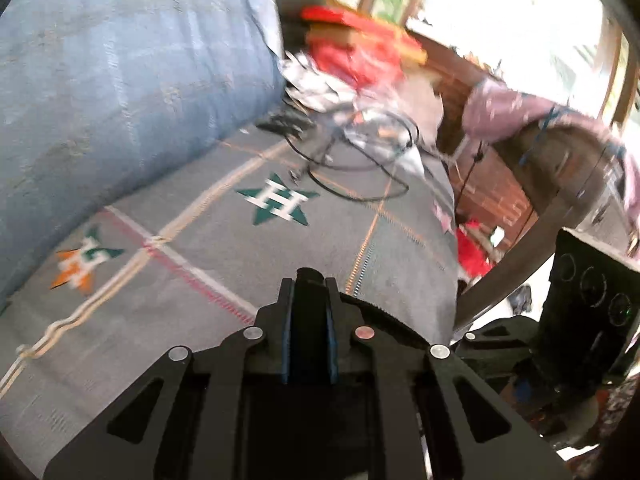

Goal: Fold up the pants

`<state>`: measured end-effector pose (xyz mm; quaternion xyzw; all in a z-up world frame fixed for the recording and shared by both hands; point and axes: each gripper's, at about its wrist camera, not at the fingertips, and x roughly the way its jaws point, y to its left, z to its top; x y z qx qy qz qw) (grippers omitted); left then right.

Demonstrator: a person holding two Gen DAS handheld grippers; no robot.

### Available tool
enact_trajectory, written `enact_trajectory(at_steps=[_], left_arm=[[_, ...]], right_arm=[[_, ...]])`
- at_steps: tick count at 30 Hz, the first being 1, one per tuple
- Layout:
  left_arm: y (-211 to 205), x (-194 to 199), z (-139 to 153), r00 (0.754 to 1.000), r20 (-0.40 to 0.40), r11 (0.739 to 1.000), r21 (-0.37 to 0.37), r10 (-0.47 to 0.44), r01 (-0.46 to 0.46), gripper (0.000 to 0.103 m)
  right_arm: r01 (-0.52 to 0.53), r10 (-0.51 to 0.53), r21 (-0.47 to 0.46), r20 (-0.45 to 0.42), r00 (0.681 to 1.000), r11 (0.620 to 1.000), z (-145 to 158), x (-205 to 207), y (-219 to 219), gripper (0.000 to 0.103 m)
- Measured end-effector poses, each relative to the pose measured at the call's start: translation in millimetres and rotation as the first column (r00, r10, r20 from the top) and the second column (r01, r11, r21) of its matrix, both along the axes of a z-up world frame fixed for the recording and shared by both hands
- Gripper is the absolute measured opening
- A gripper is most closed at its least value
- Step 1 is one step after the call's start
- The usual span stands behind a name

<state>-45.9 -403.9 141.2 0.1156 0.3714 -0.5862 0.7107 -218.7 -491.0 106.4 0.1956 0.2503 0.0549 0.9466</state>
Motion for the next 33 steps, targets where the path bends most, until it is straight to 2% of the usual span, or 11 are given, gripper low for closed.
enact_trajectory(at_steps=[6, 11, 13, 15, 16, 19, 20, 24, 27, 31, 33], left_arm=[[97, 21, 8, 0.98, -0.033, 0.981, 0.003, 0.195, -0.195, 0.015], [175, 37, -30, 0.912, -0.055, 0.909, 0.128, 0.407, -0.397, 0.019], [199, 41, -45, 0.877, -0.062, 0.871, 0.165, 0.477, -0.463, 0.037], [223, 42, -56, 0.833, -0.077, 0.83, 0.179, 0.547, -0.529, 0.056], [234, 42, -59, 0.811, -0.098, 0.813, 0.172, 0.576, -0.556, 0.061], [249, 35, -58, 0.783, -0.153, 0.798, 0.134, 0.603, -0.588, 0.07], [252, 31, -56, 0.775, -0.164, 0.792, 0.116, 0.611, -0.599, 0.072], [245, 16, -55, 0.769, -0.198, 0.792, 0.085, 0.608, -0.605, 0.079], [230, 9, -64, 0.752, -0.209, 0.779, 0.108, 0.626, -0.618, 0.079], [212, 2, -76, 0.723, -0.129, 0.734, 0.161, 0.679, -0.66, 0.079], [207, 3, -86, 0.688, -0.108, 0.693, 0.21, 0.718, -0.69, 0.079]], right_arm=[[-0.191, 0.192, -0.051, 0.011, 0.981, 0.98, 18, 27, 69, 0.01], [-0.333, 0.33, -0.028, -0.087, 0.94, 0.942, -20, 68, 133, 0.011], [-0.371, 0.364, -0.019, -0.161, 0.917, 0.928, -47, 89, 158, 0.011], [-0.37, 0.359, -0.011, -0.212, 0.909, 0.929, -65, 99, 167, 0.018], [-0.361, 0.352, -0.003, -0.22, 0.91, 0.932, -67, 98, 168, 0.022], [-0.397, 0.405, 0.08, -0.17, 0.898, 0.914, -48, 84, 154, 0.057], [-0.39, 0.398, 0.078, -0.15, 0.905, 0.917, -39, 76, 150, 0.062], [-0.32, 0.322, 0.034, -0.092, 0.942, 0.947, -7, 48, 109, 0.062], [-0.22, 0.219, -0.005, -0.1, 0.971, 0.975, -5, 53, 84, 0.058], [-0.16, 0.148, -0.064, -0.154, 0.977, 0.985, -21, 74, 81, 0.021], [-0.167, 0.151, -0.08, -0.172, 0.973, 0.983, -29, 86, 83, 0.016]])
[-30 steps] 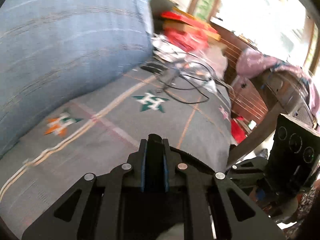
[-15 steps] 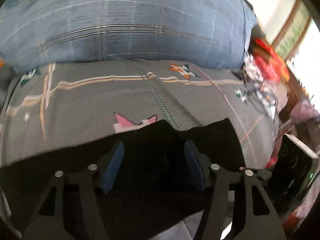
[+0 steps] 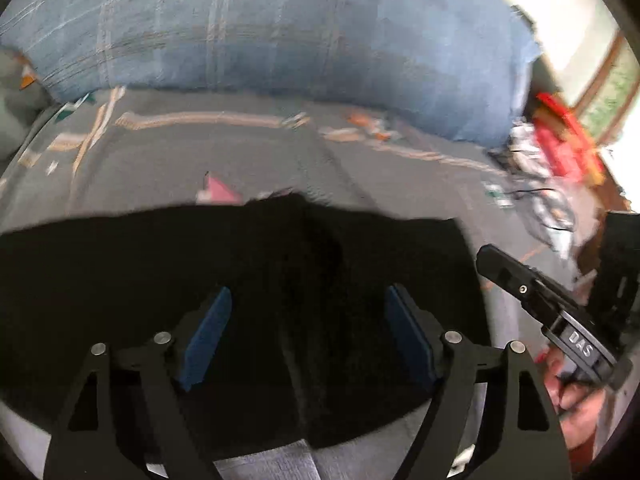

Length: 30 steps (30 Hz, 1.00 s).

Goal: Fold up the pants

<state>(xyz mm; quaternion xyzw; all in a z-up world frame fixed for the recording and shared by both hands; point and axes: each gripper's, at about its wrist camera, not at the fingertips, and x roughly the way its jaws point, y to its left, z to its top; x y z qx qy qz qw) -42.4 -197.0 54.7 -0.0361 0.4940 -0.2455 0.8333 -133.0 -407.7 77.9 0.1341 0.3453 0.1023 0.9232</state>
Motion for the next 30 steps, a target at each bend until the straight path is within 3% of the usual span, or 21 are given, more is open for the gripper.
enact_trajectory(at_steps=[4, 5, 15, 18, 30], left_arm=[[-3, -5, -6, 0.999, 0.044, 0.999, 0.042, 0.024, -0.026, 0.079], [-4, -7, -7, 0.998, 0.057, 0.998, 0.049, 0.023, -0.026, 0.079], [10, -17, -1, 0.995, 0.078, 0.997, 0.041, 0.057, -0.061, 0.079], [16, -22, 5, 0.993, 0.101, 0.997, 0.048, 0.062, -0.067, 0.079], [29, -27, 1, 0.986, 0.117, 0.99, 0.07, 0.116, -0.124, 0.079]], right_arm=[[-0.013, 0.008, -0.049, -0.086, 0.996, 0.999, -29, 17, 6, 0.016], [-0.011, 0.007, -0.044, -0.075, 0.997, 0.999, -31, 16, 6, 0.016], [-0.022, 0.022, -0.016, -0.025, 0.999, 1.0, -5, -6, 14, 0.023], [-0.04, 0.04, -0.02, -0.02, 0.999, 0.999, 0, -11, 22, 0.03], [-0.126, 0.124, -0.022, -0.071, 0.99, 0.992, -22, -5, 60, 0.034]])
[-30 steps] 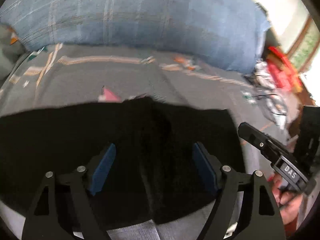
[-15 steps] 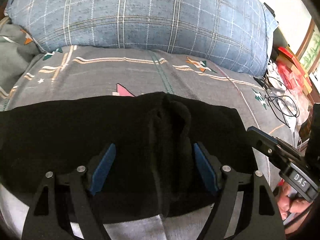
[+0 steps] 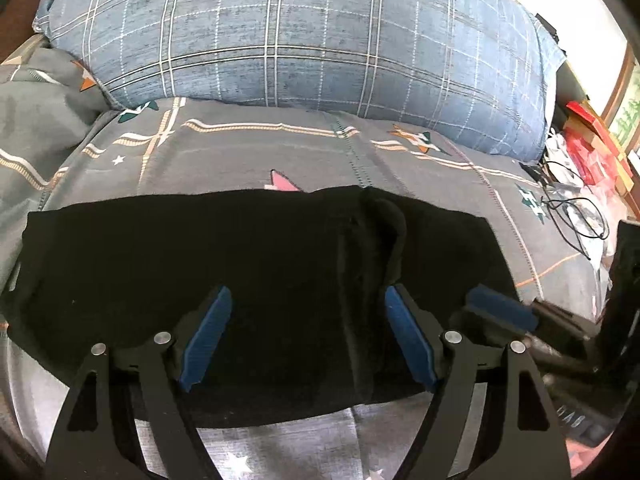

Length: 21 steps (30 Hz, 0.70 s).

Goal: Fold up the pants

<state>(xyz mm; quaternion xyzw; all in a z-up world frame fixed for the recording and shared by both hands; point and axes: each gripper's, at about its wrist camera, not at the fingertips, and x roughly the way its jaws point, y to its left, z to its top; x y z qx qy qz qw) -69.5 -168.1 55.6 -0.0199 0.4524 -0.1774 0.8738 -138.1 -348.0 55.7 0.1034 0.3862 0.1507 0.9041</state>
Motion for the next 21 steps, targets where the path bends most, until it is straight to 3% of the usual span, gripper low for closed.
enact_trajectory(at_steps=[3, 7, 11, 21], left_arm=[[4, 0, -4, 1.0, -0.014, 1.0, -0.003, 0.011, -0.011, 0.079], [12, -2, 1, 1.0, -0.005, 1.0, -0.006, 0.03, -0.03, 0.079], [24, -5, 9, 0.998, 0.011, 0.998, -0.009, 0.06, -0.06, 0.079], [70, -8, 18, 0.988, 0.037, 0.989, 0.008, 0.148, -0.149, 0.079]], right_arm=[[-0.011, 0.01, -0.024, -0.02, 1.0, 1.0, -8, 3, 5, 0.034], [-0.037, 0.036, -0.036, -0.01, 0.999, 0.999, 5, 1, 12, 0.036], [-0.057, 0.057, -0.036, 0.021, 0.998, 0.998, 17, 2, 19, 0.044], [-0.115, 0.116, -0.025, 0.047, 0.992, 0.993, 26, 18, 52, 0.044]])
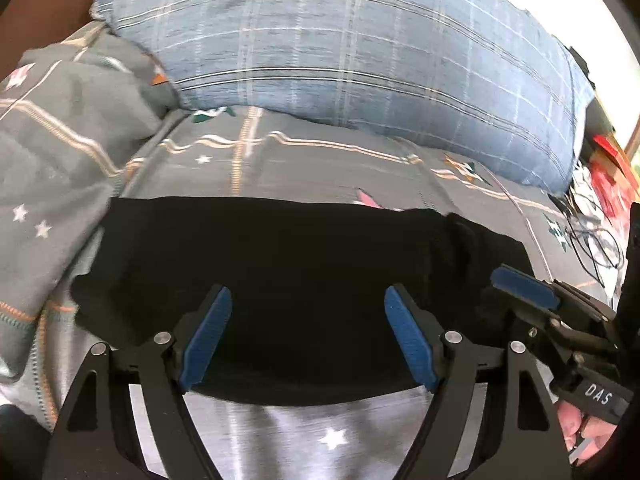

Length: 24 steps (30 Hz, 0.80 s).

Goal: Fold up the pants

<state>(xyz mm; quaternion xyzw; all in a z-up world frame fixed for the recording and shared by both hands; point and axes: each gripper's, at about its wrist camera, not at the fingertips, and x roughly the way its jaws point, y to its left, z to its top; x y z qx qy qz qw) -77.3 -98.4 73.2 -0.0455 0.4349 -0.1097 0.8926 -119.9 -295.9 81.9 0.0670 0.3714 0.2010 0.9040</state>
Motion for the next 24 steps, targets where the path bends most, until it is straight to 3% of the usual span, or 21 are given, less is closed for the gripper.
enact_trajectory(at_steps=[12, 19, 24], left_arm=[[37, -1, -4, 0.996, 0.0, 0.996, 0.002, 0.084, -0.084, 0.079], [63, -10, -10, 0.992, -0.03, 0.988, -0.091, 0.124, -0.126, 0.083], [95, -23, -19, 0.977, -0.079, 0.963, -0.169, 0.199, -0.21, 0.083]], right_arm=[[-0.068, 0.068, 0.006, 0.005, 0.998, 0.998, 2, 13, 38, 0.049], [-0.089, 0.089, 0.005, -0.008, 0.996, 0.996, -1, 23, 45, 0.055], [-0.138, 0.137, -0.025, -0.029, 0.99, 0.99, -8, 42, 60, 0.058]])
